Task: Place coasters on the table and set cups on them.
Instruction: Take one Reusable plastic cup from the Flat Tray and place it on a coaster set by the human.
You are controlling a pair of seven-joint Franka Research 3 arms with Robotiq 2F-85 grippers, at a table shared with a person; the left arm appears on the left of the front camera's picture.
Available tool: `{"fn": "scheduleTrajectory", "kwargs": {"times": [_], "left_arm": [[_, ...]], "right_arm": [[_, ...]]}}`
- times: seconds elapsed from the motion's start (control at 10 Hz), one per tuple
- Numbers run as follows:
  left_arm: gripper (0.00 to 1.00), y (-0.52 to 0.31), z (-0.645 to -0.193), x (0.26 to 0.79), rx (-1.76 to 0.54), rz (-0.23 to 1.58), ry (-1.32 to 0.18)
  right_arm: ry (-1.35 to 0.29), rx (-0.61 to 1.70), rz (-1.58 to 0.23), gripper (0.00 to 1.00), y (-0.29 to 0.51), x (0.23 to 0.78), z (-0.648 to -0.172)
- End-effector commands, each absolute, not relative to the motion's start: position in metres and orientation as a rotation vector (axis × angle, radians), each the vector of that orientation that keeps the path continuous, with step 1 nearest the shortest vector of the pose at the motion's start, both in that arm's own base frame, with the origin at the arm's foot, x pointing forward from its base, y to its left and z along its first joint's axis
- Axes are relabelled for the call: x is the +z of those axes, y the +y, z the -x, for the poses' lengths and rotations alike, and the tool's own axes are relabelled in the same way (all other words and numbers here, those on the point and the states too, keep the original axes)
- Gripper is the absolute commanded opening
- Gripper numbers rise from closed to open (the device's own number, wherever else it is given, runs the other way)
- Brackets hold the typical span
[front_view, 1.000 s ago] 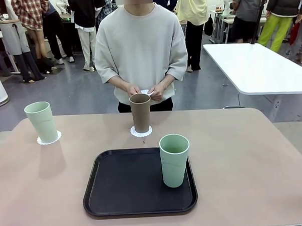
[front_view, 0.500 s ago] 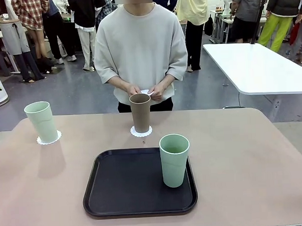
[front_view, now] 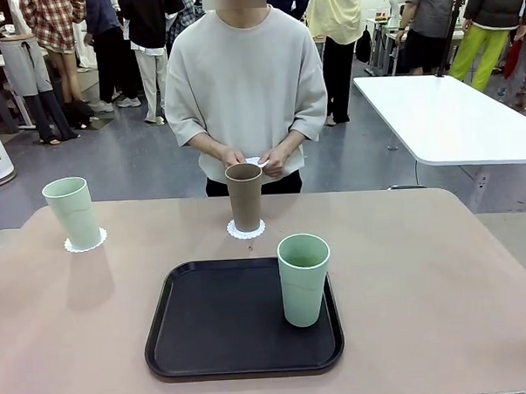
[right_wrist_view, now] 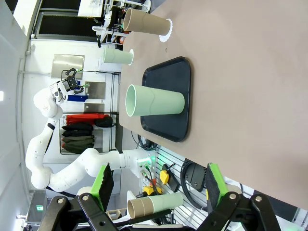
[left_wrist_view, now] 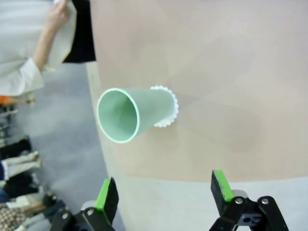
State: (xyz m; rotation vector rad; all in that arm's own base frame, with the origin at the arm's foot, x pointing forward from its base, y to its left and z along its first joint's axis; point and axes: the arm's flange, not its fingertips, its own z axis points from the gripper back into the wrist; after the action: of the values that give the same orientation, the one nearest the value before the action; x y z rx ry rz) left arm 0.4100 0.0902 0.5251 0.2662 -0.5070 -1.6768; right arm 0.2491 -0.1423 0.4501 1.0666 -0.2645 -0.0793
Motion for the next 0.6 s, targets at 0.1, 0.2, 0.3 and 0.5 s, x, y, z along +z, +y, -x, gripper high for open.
{"fn": "scheduleTrajectory", "kwargs": {"times": [0.1, 0.2, 0.3, 0.5], "left_arm": [[1.00, 0.072, -0.369, 0.567, -1.579, -0.042, -0.048], [1.00, 0.067, -0.343, 0.567, -1.514, 0.017, 0.140], [1.00, 0.066, -0.324, 0.565, -1.452, 0.053, 0.233], [1.00, 0.062, -0.312, 0.539, -1.478, 0.145, 0.300]], "right_arm": [[-0.276, -0.073, -1.083, 1.00, -0.142, 0.450, -0.251], [-0.276, -0.073, -1.083, 1.00, -0.142, 0.450, -0.251], [-0.276, -0.073, -1.083, 1.00, -0.142, 0.450, -0.251], [-0.276, -0.073, -1.083, 1.00, -0.142, 0.450, -0.251]]}}
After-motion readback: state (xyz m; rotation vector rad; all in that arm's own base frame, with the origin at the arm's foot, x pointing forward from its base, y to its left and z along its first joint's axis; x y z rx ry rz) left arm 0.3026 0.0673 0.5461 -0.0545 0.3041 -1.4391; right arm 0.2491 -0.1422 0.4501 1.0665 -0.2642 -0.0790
